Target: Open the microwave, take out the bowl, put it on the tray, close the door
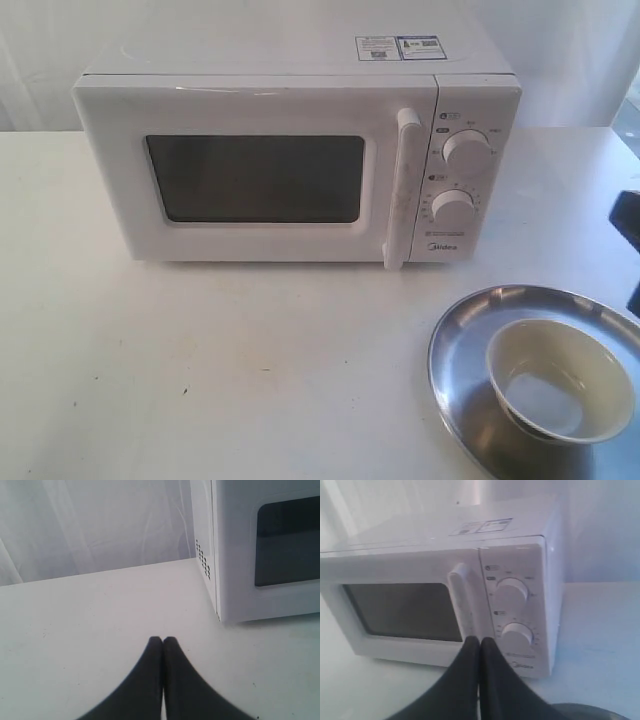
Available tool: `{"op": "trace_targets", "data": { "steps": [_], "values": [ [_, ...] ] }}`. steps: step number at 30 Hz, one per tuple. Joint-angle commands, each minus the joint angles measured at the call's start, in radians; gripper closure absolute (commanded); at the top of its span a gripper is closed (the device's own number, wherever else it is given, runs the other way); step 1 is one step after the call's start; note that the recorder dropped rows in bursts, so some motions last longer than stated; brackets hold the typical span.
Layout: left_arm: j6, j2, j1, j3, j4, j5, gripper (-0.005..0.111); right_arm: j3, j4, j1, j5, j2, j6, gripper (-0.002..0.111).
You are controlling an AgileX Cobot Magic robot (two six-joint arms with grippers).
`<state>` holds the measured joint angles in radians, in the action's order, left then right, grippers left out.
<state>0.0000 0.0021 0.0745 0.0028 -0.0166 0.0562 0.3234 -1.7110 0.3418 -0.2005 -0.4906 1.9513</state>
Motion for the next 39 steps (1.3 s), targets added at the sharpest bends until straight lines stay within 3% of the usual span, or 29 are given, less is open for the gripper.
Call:
{"op": "trace_targets", "data": {
  "steps": [1,5,14,39],
  "values": [
    [0.0,-0.002,-0.001,-0.003,0.008,0.005,0.107,-0.1,-0.025,-0.166,-0.058,0.134,-0.028,0.108],
    [0.0,-0.002,-0.001,-0.003,0.008,0.005,0.107,-0.186,-0.025,-0.238,-0.006,0.276,-0.045,0.108],
    [0.0,-0.002,-0.001,-0.003,0.008,0.005,0.107,-0.29,-0.025,-0.286,0.082,0.455,-0.064,0.108],
    [0.0,-0.002,-0.001,-0.003,0.008,0.005,0.107,-0.3,0.011,-0.283,0.017,0.491,-0.099,0.108]
  ]
}}
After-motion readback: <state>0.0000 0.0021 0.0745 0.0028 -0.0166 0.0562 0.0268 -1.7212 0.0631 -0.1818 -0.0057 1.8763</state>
